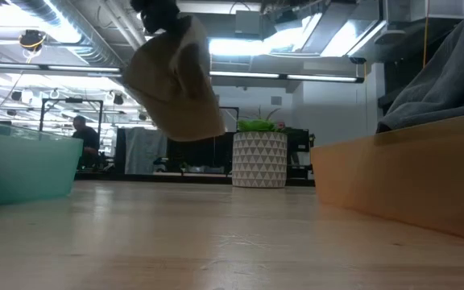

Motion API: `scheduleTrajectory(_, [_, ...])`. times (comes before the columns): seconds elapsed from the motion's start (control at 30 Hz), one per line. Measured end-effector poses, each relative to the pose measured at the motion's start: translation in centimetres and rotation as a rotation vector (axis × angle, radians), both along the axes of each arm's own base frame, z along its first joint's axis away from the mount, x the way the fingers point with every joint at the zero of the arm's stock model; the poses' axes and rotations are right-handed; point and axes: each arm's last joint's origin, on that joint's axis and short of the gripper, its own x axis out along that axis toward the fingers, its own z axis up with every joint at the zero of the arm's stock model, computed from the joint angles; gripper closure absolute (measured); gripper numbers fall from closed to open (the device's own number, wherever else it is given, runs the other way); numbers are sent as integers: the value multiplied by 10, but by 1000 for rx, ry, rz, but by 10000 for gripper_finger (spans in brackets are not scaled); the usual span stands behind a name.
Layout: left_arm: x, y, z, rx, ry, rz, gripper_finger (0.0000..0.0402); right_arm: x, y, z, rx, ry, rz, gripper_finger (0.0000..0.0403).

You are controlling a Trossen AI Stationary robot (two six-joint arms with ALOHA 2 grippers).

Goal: Pick & Place hat
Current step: Put the brown cap into the blue bin

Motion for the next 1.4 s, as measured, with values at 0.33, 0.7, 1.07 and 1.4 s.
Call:
scheduleTrajectory(0.33, [-3, -27, 1, 14, -11, -89, 373, -2, -6, -6, -12, 105, 27, 231])
scheduleTrajectory(0.7, [-26, -53, 18, -148, -163, -246, 375, -16, -9, -15, 33, 179, -30, 231])
scheduleTrajectory(1.07, [-65, -85, 39, -234, -309, -392, 375, -16, -7, -14, 60, 153, -42, 231])
scheduleTrajectory(1.4, [-85, -98, 46, -301, -363, -474, 375, -16, -6, -15, 141, 115, -62, 231])
